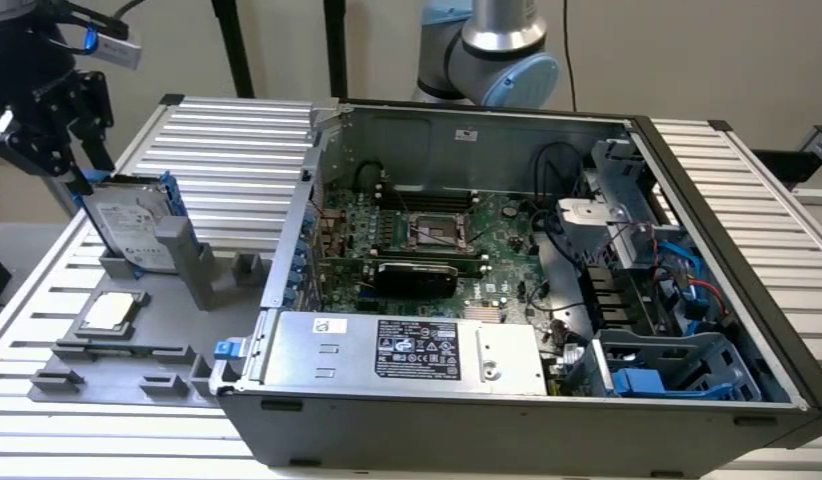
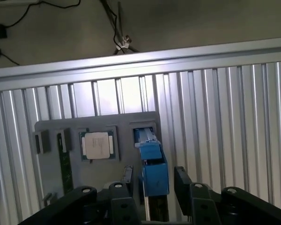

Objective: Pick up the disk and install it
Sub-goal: 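Pick up the disk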

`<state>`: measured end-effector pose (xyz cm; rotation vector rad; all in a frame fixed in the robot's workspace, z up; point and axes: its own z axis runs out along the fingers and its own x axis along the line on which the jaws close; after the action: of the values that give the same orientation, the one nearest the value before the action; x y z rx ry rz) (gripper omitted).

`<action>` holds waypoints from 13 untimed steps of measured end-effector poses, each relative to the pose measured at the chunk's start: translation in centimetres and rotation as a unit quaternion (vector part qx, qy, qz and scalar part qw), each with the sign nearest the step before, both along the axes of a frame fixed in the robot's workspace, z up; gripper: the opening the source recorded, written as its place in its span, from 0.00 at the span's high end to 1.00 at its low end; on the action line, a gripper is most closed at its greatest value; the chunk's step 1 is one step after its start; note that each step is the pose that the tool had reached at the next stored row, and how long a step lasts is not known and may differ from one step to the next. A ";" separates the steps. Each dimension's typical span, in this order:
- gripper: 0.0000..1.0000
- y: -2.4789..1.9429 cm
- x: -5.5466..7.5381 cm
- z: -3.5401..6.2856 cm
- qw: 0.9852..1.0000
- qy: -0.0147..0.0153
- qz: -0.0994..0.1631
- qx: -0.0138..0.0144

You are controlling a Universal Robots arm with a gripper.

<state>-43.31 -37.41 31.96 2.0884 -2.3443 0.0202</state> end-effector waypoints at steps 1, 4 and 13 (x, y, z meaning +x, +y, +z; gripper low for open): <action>0.00 0.00 0.0 -0.19 1.000 0.000 0.000 0.000; 0.00 0.00 0.0 -0.73 1.000 0.000 0.000 0.000; 0.00 0.00 0.1 -2.38 1.000 0.000 0.000 0.000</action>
<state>-43.20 -37.41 29.58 2.0887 -2.3444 0.0204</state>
